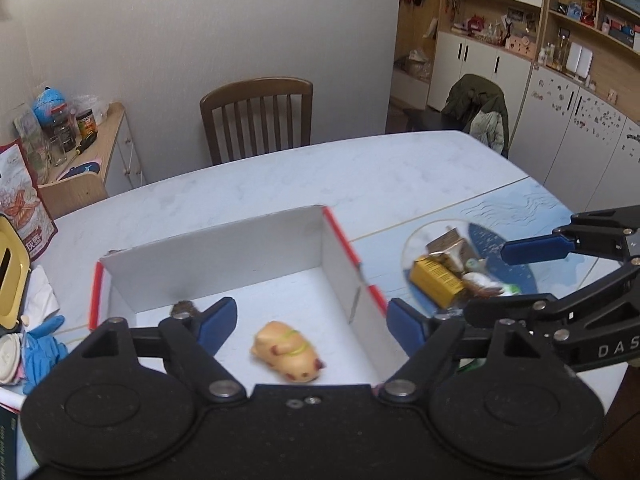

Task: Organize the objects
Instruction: 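Withdraw both tools from the box back toward the pile on the mat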

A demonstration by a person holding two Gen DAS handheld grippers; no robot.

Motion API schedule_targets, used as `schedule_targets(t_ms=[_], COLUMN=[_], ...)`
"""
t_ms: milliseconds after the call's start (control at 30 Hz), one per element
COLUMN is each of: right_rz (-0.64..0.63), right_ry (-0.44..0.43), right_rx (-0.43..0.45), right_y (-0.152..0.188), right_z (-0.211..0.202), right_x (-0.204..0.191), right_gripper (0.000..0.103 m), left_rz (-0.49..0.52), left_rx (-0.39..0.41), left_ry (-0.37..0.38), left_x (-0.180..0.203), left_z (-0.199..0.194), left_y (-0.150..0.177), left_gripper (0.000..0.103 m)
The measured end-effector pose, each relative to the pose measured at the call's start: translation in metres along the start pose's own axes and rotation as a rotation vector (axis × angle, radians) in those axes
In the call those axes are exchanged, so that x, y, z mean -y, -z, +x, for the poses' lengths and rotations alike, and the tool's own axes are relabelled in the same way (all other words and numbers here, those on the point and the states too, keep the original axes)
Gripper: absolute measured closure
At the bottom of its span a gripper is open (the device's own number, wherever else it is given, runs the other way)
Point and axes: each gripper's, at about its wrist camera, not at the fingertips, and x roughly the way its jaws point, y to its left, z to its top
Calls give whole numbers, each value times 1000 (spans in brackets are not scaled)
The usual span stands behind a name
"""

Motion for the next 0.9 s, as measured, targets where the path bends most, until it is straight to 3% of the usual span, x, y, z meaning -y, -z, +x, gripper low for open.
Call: schedule_targets(t_ms=[167,400,633,900], right_rz=[10,20,47,68], right_ry=[-12,-36,-21,42], right_rx=[38,122,168,144], right_y=[15,34,57,90], right_z=[-25,-61,-83,-85], right_x=[24,56,95,136], right_gripper=[31,21,9,8], left_rz=[0,-16,-37,-40], left_rx=[28,68,74,40], left_ry=[12,39,59,35], left_x=[30,65,88,112], left_z=[-6,-8,-3,17], left_y=[5,9,17,27], left_gripper=[15,1,1,1])
